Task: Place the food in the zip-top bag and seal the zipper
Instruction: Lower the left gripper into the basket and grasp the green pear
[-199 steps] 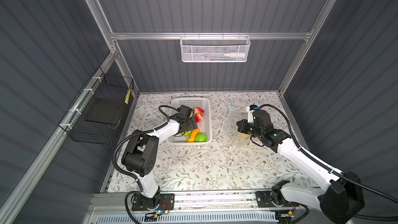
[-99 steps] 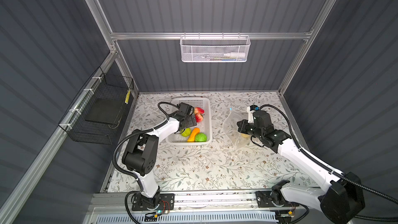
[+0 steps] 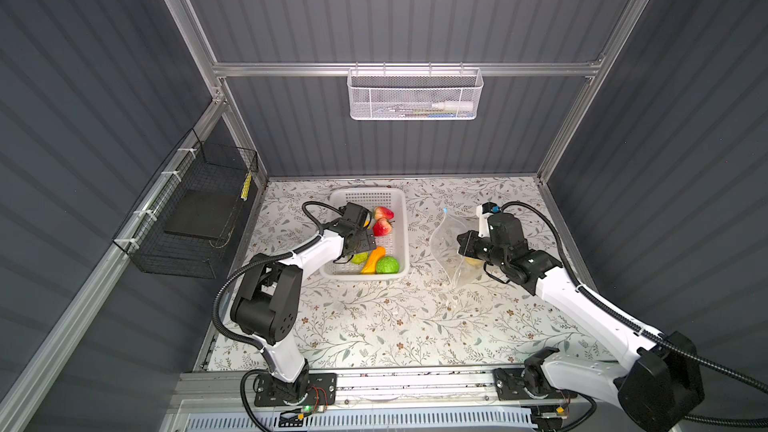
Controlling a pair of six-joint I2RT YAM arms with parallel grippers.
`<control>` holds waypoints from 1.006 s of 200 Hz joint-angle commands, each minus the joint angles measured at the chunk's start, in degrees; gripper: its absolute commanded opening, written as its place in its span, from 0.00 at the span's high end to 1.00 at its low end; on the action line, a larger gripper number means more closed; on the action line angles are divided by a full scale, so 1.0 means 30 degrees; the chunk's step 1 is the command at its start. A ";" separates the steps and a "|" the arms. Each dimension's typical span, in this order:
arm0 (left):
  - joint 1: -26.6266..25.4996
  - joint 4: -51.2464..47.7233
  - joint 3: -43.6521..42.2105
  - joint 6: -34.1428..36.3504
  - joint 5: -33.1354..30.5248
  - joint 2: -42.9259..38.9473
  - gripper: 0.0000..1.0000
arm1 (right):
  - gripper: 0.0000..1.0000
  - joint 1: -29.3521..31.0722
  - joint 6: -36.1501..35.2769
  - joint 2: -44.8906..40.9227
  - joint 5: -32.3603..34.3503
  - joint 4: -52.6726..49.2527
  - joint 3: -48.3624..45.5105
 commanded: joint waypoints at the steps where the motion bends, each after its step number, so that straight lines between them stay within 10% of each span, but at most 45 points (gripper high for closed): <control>1: 0.0091 0.0122 -0.0283 -0.0253 0.0463 0.0516 0.00 | 1.00 -0.0057 0.0086 -0.0157 0.0005 -0.0181 0.0134; 201: 0.0038 0.1575 -0.1568 -0.0105 0.0814 -0.1473 0.40 | 1.00 -0.0053 0.0236 -0.0364 0.0086 0.0000 -0.0276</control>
